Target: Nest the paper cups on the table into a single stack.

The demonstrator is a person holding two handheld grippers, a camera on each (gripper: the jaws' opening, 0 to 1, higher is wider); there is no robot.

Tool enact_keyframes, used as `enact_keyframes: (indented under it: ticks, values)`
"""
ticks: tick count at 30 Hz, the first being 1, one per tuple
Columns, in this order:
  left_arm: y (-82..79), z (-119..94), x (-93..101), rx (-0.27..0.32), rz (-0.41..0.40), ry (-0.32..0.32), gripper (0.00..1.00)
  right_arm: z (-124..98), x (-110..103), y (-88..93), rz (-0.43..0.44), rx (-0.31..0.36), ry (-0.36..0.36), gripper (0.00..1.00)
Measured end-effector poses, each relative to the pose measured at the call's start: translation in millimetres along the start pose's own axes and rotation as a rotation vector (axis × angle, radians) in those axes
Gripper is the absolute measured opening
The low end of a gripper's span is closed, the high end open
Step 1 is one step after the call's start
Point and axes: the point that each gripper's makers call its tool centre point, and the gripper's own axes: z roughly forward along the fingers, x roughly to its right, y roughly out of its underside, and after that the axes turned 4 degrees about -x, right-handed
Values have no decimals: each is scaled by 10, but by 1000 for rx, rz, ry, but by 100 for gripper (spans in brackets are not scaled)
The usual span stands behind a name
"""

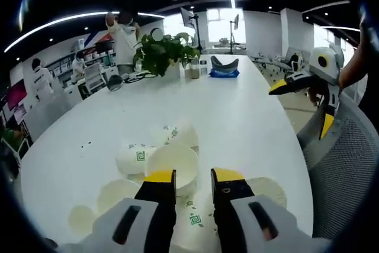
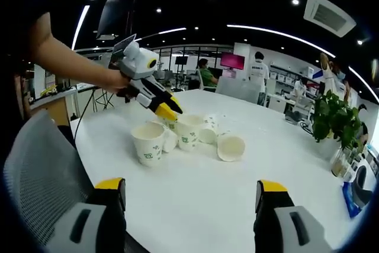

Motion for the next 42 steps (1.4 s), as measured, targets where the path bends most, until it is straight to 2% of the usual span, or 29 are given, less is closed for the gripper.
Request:
enact_keyframes:
  ticks: [4,11,19,21,25,31,42]
  values:
    - [56,92,-31,-17,-3,4,18,3,-1,8,0,-2,-3,92]
    - [31,217,-24,-39,2,14,14,6,7,17,0,-5,0,92]
    - [47,347,50,-72,18,42,9,3,27,18,2,-4,10,92]
    - [75,382,89,-102,38,51,7,2,37,23,2,-6,14,92]
    - [110,383,85,-122,59,56,2,3,49,32,0,-10,19,91]
    - [86,370,73,-124,84,51,1,5,31,20,0,-8,13,92]
    - [-27,275,22,-96,108,18,0,0,8,-6,-1,-4,9,92]
